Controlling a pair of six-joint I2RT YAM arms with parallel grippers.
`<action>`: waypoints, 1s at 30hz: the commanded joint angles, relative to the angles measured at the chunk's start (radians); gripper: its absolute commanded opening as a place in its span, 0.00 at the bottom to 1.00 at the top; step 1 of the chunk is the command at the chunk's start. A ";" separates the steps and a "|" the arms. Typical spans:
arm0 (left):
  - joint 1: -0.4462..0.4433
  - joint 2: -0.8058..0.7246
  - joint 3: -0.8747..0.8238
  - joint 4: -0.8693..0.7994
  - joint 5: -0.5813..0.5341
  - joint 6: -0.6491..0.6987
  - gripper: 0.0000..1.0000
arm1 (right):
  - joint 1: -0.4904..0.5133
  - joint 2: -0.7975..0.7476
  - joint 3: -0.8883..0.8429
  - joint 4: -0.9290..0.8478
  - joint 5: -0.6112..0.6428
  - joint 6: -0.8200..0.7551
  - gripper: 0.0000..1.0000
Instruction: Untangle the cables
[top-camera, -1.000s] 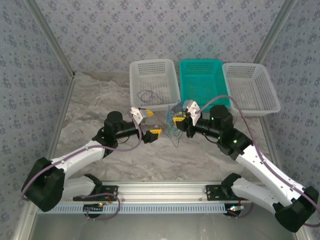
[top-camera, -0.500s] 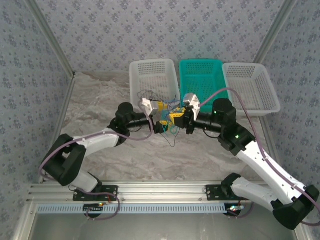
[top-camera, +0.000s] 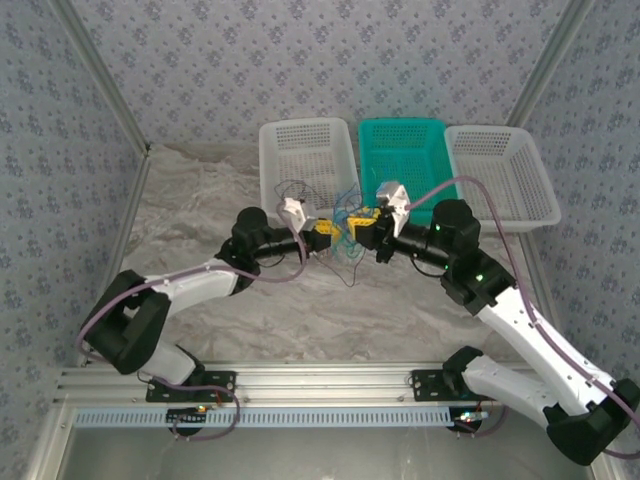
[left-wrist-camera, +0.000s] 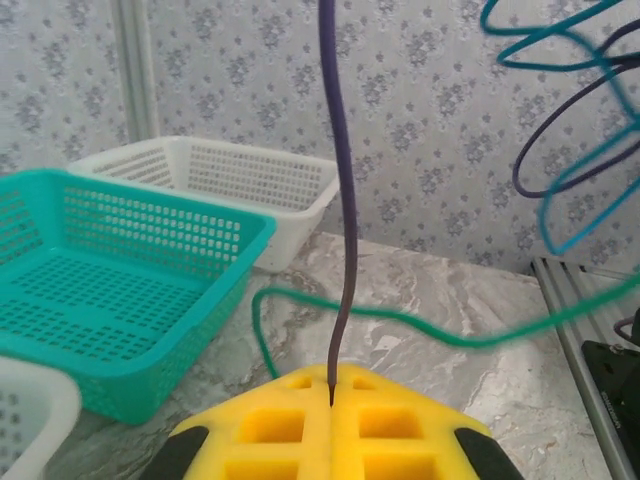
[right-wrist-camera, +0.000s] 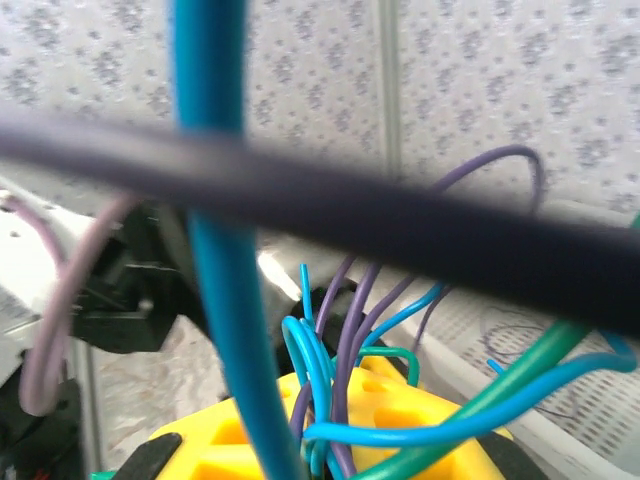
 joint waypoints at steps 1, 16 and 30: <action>0.069 -0.121 -0.008 -0.013 -0.096 -0.115 0.00 | -0.007 -0.034 -0.083 0.046 0.121 0.024 0.00; 0.023 -0.298 -0.008 -0.295 -0.290 -0.103 0.00 | 0.163 0.126 -0.517 0.352 0.280 0.235 0.59; -0.043 -0.439 -0.057 -0.388 -0.388 -0.099 0.00 | 0.200 0.110 -0.426 0.504 0.211 0.113 0.81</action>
